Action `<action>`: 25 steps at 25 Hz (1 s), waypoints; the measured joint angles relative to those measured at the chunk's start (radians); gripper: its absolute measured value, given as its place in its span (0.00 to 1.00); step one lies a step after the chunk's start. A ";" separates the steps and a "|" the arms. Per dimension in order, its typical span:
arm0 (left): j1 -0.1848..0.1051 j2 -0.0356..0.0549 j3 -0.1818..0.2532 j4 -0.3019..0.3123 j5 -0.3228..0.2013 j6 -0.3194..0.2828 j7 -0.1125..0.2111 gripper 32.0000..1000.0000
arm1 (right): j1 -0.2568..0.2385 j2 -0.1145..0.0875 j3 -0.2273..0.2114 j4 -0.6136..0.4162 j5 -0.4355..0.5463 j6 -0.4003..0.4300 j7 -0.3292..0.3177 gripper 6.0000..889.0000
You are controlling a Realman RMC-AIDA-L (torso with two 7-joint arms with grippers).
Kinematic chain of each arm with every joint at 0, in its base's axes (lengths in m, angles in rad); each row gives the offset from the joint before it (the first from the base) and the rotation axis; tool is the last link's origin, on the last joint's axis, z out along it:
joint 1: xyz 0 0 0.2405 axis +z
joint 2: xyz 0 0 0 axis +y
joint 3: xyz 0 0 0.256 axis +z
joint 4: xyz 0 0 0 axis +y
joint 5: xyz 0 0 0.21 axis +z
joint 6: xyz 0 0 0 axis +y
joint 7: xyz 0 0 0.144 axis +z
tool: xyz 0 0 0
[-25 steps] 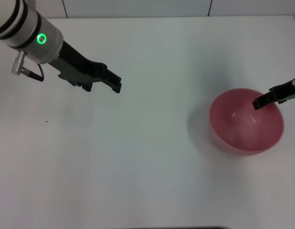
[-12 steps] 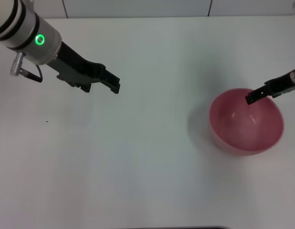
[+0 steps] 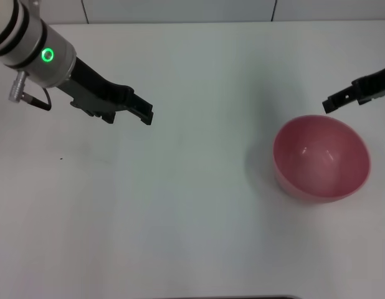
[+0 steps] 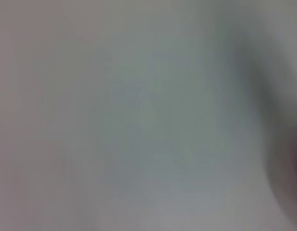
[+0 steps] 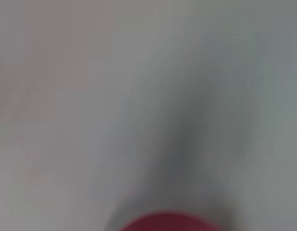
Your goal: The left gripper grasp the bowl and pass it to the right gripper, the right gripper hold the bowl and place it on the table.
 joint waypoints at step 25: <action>0.066 0.0002 -0.018 0.068 0.004 -0.058 0.001 0.86 | -0.010 0.024 -0.013 -0.119 0.050 0.143 0.009 0.97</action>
